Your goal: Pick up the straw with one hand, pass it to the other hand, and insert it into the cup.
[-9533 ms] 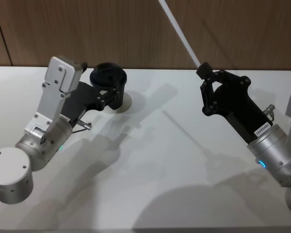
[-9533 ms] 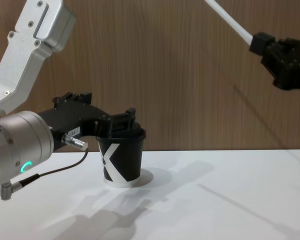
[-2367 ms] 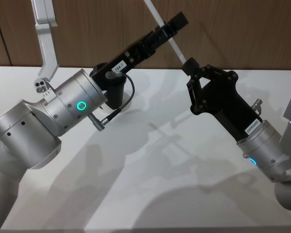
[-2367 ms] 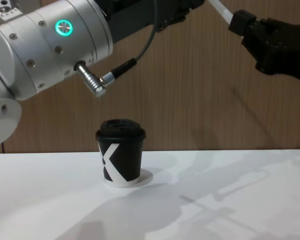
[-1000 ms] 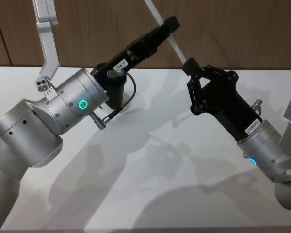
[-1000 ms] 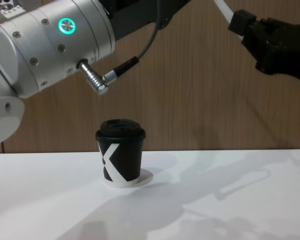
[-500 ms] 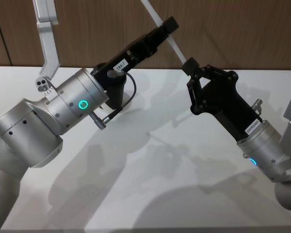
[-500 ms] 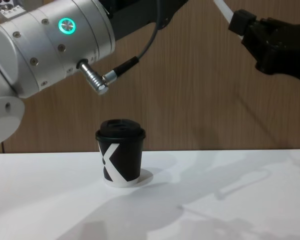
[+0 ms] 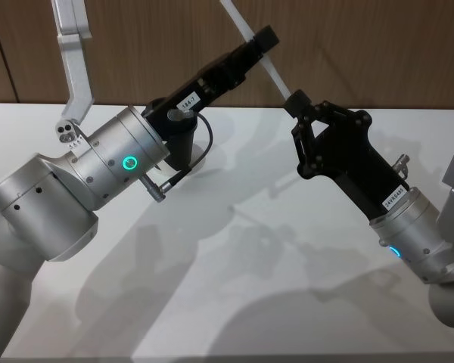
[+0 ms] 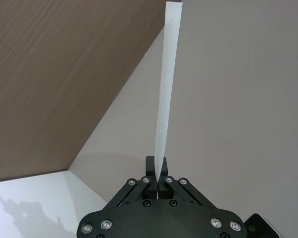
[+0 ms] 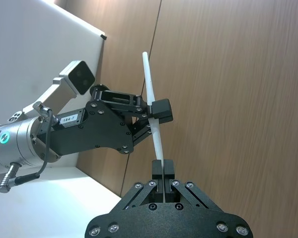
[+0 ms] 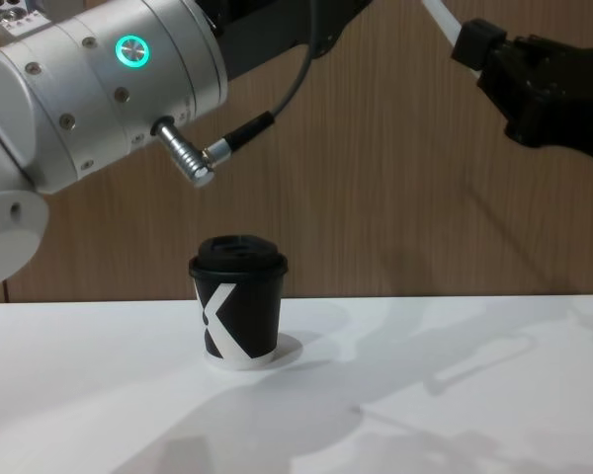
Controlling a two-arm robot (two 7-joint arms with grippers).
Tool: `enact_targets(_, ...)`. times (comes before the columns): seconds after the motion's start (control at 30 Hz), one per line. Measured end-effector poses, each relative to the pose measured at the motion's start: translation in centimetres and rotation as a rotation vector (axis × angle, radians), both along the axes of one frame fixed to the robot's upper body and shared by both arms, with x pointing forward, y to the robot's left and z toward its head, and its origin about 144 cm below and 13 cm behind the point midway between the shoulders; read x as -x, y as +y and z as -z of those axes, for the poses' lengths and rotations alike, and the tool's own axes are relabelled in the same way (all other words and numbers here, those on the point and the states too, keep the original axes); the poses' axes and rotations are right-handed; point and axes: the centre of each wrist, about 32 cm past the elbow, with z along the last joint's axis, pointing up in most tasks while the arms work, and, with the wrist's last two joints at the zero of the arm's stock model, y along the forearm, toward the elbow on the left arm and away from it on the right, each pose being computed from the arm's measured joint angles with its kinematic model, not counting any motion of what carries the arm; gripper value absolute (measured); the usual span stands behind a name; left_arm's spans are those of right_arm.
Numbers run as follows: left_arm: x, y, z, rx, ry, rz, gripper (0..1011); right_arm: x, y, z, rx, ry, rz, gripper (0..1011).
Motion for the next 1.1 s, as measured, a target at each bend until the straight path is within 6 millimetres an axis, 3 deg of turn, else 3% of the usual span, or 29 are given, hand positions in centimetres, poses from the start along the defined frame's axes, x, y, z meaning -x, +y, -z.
enact_targets(0.3, 0.00, 0.01, 0.00, 0.000, 0.000, 0.000, 10, 0.00, 0.00, 0.01, 0.000, 0.000, 0.000, 42)
enact_targets(0.5, 0.00, 0.01, -0.01, 0.000, 0.000, 0.000, 10, 0.00, 0.00, 0.00, 0.000, 0.000, 0.000, 194)
enact_targets(0.67, 0.00, 0.00, 0.00, 0.000, 0.000, 0.000, 10, 0.00, 0.00, 0.00, 0.000, 0.000, 0.000, 388)
enact_targets(0.8, 0.00, 0.00, 0.00, 0.000, 0.000, 0.000, 10, 0.00, 0.00, 0.00, 0.000, 0.000, 0.000, 459)
enact_targets(0.83, 0.00, 0.00, 0.00, 0.000, 0.000, 0.000, 8, 0.00, 0.00, 0.00, 0.000, 0.000, 0.000, 530)
enact_targets(1.1, 0.00, 0.01, 0.01, -0.001, 0.000, 0.000, 10, 0.00, 0.00, 0.00, 0.000, 0.000, 0.000, 765)
